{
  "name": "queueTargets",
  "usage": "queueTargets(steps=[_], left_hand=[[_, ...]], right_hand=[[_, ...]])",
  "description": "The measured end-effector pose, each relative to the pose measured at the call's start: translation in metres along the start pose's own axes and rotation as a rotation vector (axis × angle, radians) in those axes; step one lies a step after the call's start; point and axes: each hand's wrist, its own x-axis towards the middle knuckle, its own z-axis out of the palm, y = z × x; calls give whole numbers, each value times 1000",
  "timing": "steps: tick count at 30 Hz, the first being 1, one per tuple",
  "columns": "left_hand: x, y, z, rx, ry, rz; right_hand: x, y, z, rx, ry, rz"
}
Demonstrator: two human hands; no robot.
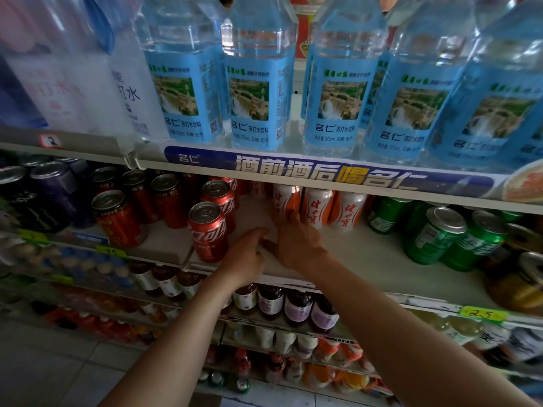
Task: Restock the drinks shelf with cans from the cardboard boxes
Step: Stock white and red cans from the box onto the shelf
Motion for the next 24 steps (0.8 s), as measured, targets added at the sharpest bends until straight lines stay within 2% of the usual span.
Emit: queueTargets(steps=[8,11,13,15,17,19,21,24], left_hand=[[-1,-2,1,-37,18,6],[-10,-1,1,-83,123,57],[-23,0,0,-139,221,118],[-47,-6,-1,-194,334,183],[-73,-15,1,-211,450,211],[-106,-38,4,-240,604,86],[-136,-65,8,-283,694,-141],[-191,-128,22,-301,599,-465]], right_hand=[[-4,13,6,-94,76,-137],[-18,8,-3,-113,80,-145],[-31,0,-13,-137,160,-220],[-46,-14,-13,-3,261,-340],[-65,-27,-12,247,344,-436],[-81,-55,7,503,241,-587],[-95,-84,33,602,121,-724],[-111,-128,88,625,-66,-804]])
